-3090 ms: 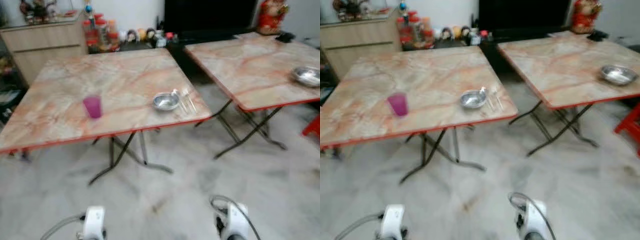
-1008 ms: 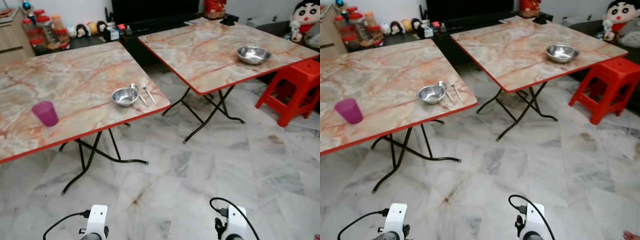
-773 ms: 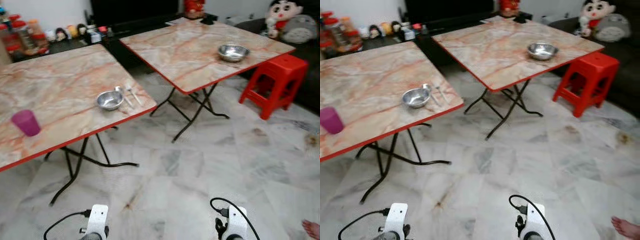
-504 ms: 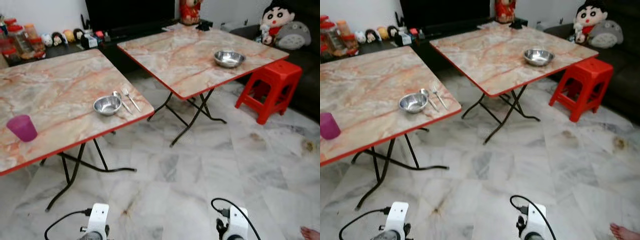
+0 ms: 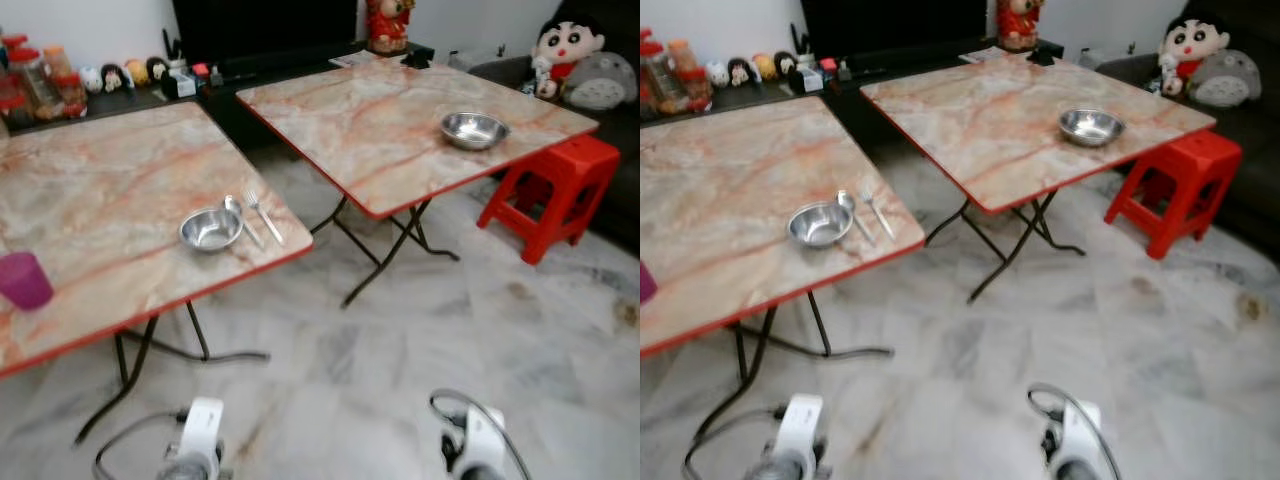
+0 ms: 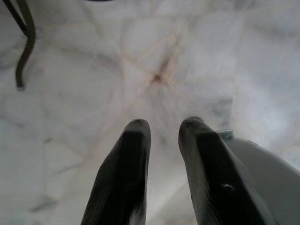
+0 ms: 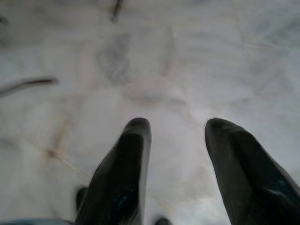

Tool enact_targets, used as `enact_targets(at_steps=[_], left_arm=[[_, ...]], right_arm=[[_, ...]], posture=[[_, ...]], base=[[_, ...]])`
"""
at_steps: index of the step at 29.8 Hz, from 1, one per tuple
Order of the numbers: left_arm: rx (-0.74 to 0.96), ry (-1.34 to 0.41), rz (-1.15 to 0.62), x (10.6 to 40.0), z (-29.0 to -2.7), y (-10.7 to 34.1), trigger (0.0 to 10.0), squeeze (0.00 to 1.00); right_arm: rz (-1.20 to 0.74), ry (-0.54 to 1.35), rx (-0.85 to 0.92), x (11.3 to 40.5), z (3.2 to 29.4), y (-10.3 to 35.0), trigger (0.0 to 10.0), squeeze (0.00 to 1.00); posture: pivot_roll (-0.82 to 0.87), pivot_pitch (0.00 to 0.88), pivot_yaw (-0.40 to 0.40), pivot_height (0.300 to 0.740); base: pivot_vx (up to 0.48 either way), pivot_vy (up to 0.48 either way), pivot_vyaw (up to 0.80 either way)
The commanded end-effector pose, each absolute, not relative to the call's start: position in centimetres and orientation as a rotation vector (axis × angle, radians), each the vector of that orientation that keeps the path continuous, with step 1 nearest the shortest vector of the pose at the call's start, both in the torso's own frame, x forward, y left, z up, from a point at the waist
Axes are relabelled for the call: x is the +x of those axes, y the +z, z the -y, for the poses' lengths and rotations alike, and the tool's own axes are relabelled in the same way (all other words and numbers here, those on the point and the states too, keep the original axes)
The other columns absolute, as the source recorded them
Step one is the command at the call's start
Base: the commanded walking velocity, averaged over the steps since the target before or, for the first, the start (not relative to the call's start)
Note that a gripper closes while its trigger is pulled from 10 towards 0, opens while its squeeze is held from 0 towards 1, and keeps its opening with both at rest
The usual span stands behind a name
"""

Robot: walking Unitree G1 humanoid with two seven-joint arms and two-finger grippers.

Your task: Setting the table

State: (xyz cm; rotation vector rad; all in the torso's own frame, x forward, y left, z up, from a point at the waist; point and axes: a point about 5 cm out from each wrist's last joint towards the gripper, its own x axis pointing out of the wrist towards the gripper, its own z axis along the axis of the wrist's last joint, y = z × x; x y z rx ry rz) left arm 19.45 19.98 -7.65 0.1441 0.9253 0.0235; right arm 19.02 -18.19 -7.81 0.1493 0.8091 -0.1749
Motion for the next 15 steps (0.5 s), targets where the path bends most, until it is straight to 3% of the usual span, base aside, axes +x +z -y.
enact_targets(at_steps=[1, 7, 15], left_arm=[[0.145, 0.008, -0.911, 20.05, -19.37, -7.43, 10.0, 0.0], [0.138, 0.01, -0.91, 20.06, -19.3, -7.43, 10.0, 0.0], [0.134, 0.007, -0.913, 19.98, -19.2, -7.49, 10.0, 0.0]], right_arm=[[-0.832, -0.203, 0.134, 18.22, 19.27, -8.09, 10.0, 0.0], [-0.833, -0.191, 0.088, 18.14, 19.44, -8.08, 10.0, 0.0], [-0.825, -0.19, 0.091, 18.23, 19.51, -8.01, 10.0, 0.0]], posture=[[0.03, 0.0, -0.001, 0.74], [0.03, 0.0, -0.005, 0.74], [0.03, 0.0, -0.008, 0.74]], base=[[0.386, 0.0, 0.0], [0.376, 0.0, 0.17], [0.347, 0.0, 0.8]])
